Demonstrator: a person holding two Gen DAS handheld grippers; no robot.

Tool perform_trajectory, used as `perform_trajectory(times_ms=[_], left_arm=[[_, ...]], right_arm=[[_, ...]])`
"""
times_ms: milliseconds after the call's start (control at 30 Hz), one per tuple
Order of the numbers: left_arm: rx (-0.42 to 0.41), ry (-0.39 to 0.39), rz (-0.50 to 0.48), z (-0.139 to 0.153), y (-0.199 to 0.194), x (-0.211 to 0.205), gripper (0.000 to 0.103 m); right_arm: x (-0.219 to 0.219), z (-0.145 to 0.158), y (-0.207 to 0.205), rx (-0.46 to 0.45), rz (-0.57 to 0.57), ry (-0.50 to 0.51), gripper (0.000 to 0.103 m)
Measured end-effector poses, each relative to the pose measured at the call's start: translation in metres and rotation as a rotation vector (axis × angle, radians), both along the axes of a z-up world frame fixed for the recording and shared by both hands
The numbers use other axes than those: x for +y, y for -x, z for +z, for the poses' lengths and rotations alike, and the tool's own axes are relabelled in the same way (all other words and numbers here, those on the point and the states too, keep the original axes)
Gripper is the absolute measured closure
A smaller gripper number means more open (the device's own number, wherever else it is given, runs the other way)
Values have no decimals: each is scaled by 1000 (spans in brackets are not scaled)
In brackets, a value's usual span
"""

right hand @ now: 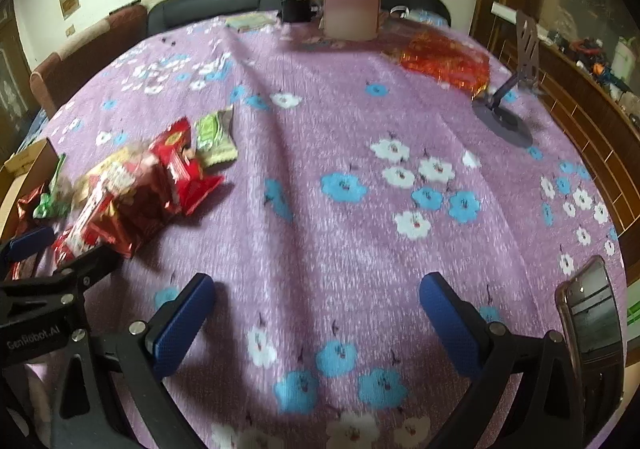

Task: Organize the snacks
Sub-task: 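Grasp the white-red sachet with the left tool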

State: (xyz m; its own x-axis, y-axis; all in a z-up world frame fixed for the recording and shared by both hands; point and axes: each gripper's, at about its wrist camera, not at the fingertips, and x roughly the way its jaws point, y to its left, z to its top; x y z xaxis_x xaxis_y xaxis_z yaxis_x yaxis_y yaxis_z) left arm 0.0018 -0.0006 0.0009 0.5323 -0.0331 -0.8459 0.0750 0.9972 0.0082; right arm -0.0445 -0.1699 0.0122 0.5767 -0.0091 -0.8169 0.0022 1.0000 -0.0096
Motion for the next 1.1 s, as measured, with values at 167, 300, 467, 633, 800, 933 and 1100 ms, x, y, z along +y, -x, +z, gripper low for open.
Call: perform_trajectory(times_ms=[167, 300, 467, 633, 800, 933, 1100], left_arm=[[41, 72, -74, 5, 15, 4, 4], [7, 218, -82, 27, 37, 23, 11], [-283, 210, 2, 80, 86, 65, 11], [-416, 226, 101, 99, 105, 116, 10], [-323, 282, 107, 83, 94, 128, 10], [-263, 302, 36, 72, 93, 116, 11], [-203, 277, -107, 62, 90, 84, 21]], right_arm=[[2, -2, 6, 27, 25, 8, 0], [1, -1, 14, 28, 48, 10, 0], [2, 2, 13, 30, 52, 25, 5], [12, 34, 27, -117, 121, -53, 9], [33, 43, 7, -77, 175, -208, 24], [42, 26, -24, 16, 135, -354, 33], [60, 13, -42, 41, 117, -355, 49]])
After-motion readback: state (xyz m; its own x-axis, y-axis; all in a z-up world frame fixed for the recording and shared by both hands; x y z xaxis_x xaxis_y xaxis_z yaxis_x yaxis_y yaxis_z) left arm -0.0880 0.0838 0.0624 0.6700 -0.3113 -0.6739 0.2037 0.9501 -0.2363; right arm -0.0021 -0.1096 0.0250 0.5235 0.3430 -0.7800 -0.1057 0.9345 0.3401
